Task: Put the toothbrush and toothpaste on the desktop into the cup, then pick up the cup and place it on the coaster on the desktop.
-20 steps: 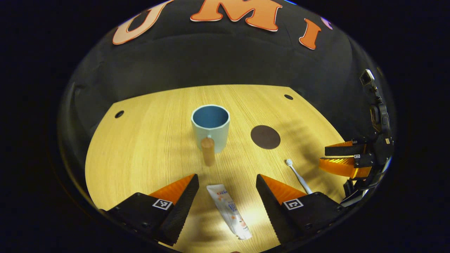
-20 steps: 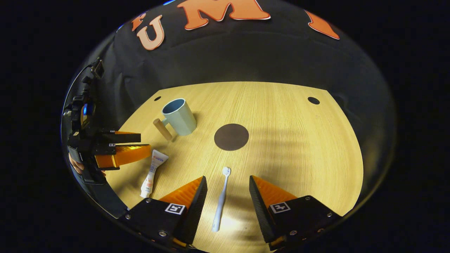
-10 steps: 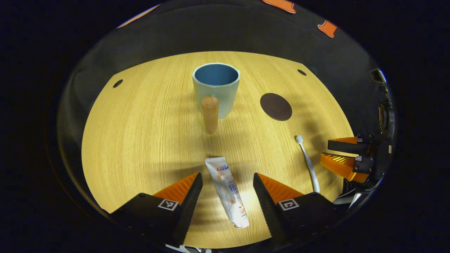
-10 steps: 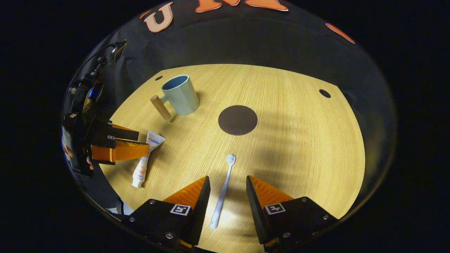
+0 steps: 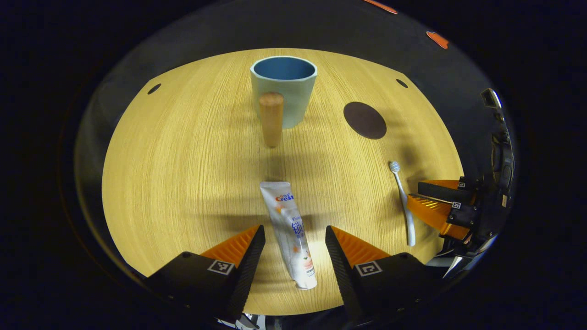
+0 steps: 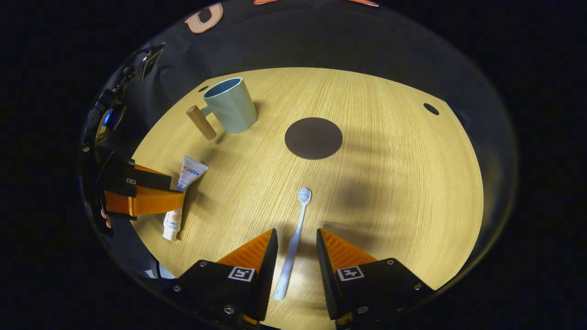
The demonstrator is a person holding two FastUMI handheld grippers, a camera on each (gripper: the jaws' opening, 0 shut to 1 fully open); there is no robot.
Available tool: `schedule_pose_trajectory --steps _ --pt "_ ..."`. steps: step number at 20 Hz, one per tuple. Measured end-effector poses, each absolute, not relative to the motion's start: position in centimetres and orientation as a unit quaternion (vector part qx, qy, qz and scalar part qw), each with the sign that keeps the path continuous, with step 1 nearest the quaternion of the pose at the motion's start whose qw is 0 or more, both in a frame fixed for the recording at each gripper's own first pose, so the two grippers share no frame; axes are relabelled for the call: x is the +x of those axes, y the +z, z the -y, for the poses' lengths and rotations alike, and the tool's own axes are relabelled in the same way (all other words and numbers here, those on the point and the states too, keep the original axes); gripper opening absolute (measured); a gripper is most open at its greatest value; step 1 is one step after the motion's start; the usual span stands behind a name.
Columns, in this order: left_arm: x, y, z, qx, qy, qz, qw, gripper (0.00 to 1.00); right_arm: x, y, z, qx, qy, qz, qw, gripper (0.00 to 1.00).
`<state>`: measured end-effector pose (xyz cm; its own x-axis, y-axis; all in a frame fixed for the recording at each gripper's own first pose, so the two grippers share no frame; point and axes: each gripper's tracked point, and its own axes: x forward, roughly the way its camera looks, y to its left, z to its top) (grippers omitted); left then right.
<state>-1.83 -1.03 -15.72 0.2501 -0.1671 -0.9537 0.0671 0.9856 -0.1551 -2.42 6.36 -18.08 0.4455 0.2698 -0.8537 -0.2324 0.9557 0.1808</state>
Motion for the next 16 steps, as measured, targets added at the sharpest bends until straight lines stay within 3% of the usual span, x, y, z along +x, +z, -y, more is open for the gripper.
schedule_pose_trajectory --steps 7,9,10,11,12,13,16 --pt "-2.2 -17.8 0.6 -0.026 -0.055 -0.63 0.774 0.82 -3.1 -19.4 -6.9 0.037 0.145 -0.513 0.845 0.45" --pt "-2.2 -18.2 0.3 -0.027 -0.046 -0.636 0.77 0.62 -3.1 -19.4 -6.8 0.034 0.143 -0.514 0.845 0.31" --pt "-1.9 -17.8 0.3 -0.028 -0.045 -0.631 0.774 0.58 -3.3 -19.7 -6.9 0.025 0.142 -0.516 0.845 0.31" --pt "-1.9 -18.3 0.5 -0.028 -0.046 -0.633 0.772 0.58 -3.1 -19.6 -6.8 0.022 0.141 -0.512 0.847 0.24" --pt "-1.9 -18.4 0.7 -0.022 -0.049 -0.631 0.774 0.4 -3.0 -19.6 -6.9 0.024 0.139 -0.511 0.848 0.21" --pt "-1.8 -18.6 0.7 -0.015 -0.045 -0.627 0.777 0.5 -2.8 -19.4 -6.9 0.043 0.135 -0.51 0.848 0.14" --pt "-2.1 -17.9 0.5 -0.025 -0.047 -0.617 0.785 0.19 -2.8 -19.5 -7.2 0.064 0.137 -0.502 0.852 0.07"
